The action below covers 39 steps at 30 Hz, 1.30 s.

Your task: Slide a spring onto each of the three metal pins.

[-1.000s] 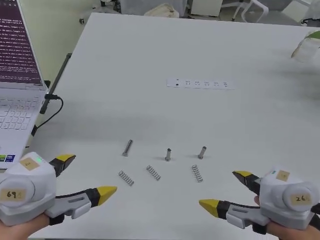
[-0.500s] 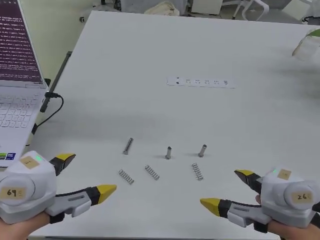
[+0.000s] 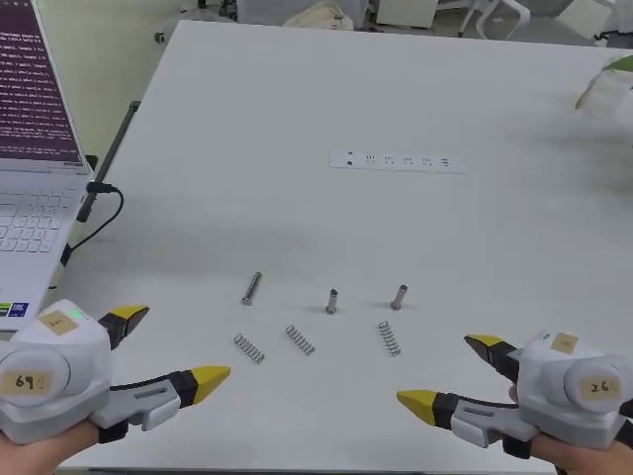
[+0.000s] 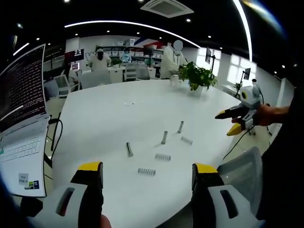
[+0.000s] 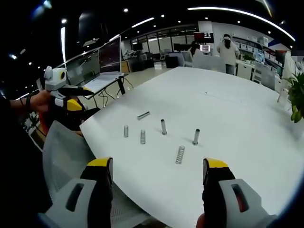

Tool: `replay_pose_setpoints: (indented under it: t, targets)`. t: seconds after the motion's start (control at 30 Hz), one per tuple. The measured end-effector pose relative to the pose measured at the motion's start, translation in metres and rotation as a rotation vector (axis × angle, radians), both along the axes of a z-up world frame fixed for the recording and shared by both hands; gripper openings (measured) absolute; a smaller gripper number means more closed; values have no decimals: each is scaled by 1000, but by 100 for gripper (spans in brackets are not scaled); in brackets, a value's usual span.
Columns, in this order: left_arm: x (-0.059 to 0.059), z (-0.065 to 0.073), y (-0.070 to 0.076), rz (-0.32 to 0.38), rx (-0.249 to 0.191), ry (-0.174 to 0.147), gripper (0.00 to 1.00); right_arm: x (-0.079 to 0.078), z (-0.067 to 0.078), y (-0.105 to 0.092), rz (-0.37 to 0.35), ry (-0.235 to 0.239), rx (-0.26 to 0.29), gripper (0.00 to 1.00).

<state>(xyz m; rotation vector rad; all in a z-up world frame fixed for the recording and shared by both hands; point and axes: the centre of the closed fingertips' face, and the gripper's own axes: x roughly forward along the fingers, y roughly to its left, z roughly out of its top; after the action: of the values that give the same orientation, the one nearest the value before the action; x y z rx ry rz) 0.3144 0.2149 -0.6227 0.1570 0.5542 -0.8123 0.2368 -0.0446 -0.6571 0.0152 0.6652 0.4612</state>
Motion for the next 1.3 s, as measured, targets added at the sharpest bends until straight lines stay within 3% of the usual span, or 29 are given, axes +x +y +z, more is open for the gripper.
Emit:
replay_pose_setpoints:
  t: [0.77,1.1,1.3]
  targets:
    - [9,-5,-12,-32,2,7,72,-4,-2,-3,-5,14,1,75]
    - [22,-9,-24,-60,5,4,71,-8,-1,-7,-17,20,-6,74]
    - [32,-13,-24,-49,3,4,71,-10,-1,-9,-25,18,-8,74]
